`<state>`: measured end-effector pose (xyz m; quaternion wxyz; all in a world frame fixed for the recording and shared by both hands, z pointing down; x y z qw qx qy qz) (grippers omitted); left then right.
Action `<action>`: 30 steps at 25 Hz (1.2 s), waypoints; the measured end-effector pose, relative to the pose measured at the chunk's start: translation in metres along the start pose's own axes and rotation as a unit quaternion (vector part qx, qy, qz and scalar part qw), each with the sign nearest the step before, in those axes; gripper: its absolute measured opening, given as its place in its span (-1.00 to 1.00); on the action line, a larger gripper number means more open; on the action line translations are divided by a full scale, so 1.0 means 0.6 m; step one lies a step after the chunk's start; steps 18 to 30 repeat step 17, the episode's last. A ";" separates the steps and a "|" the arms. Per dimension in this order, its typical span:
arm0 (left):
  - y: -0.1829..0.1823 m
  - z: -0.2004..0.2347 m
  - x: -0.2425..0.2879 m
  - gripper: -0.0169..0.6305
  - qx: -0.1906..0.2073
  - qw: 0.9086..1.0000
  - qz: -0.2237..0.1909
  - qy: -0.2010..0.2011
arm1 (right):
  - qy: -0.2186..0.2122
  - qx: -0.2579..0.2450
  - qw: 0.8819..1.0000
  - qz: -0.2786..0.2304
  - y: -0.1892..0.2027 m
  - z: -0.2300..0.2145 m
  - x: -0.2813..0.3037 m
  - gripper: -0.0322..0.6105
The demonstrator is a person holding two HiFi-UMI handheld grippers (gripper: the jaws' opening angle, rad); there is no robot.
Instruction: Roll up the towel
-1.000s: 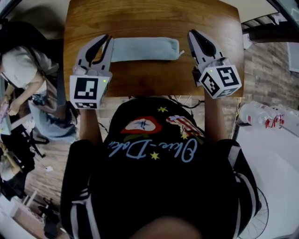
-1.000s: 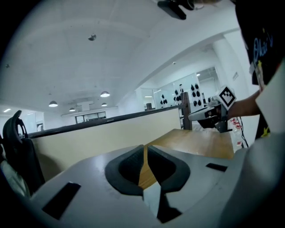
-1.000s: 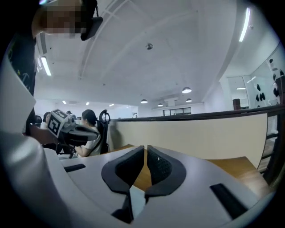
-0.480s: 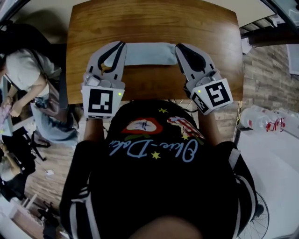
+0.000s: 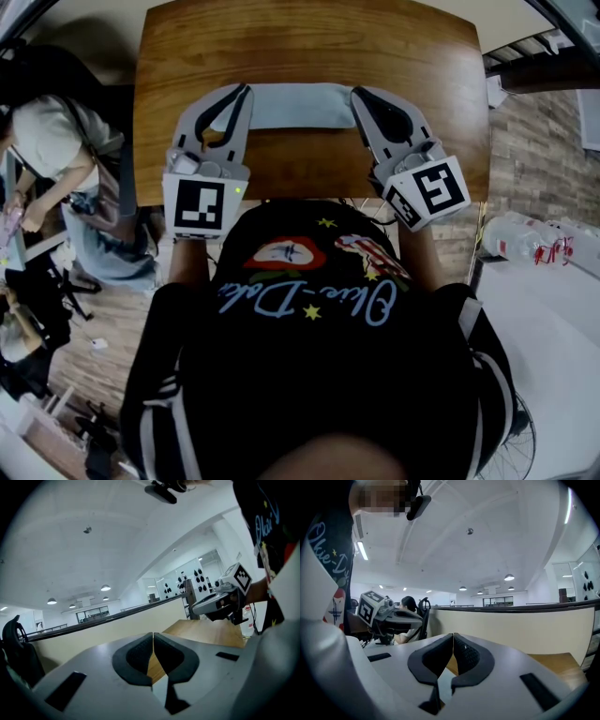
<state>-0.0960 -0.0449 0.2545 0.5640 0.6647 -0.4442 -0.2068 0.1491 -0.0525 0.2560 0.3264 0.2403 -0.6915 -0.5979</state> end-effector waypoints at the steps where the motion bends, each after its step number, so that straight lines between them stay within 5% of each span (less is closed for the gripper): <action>1: 0.001 -0.001 0.000 -0.91 -0.001 1.000 0.000 0.002 | -0.002 -0.002 1.000 0.002 0.001 0.001 0.001 -0.89; 30: 0.006 -0.002 -0.001 -0.91 -0.006 1.000 0.003 0.012 | -0.011 -0.015 1.000 0.007 -0.002 0.008 0.011 -0.89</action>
Point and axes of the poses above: the fingertips, and each gripper's own axes: x forward along the fingers, z to its left, y out of its underside, the point moved 9 cm from there along -x, backward along the fingers, and after that the axes turned 3 degrees about x, right-handed, at the moved point
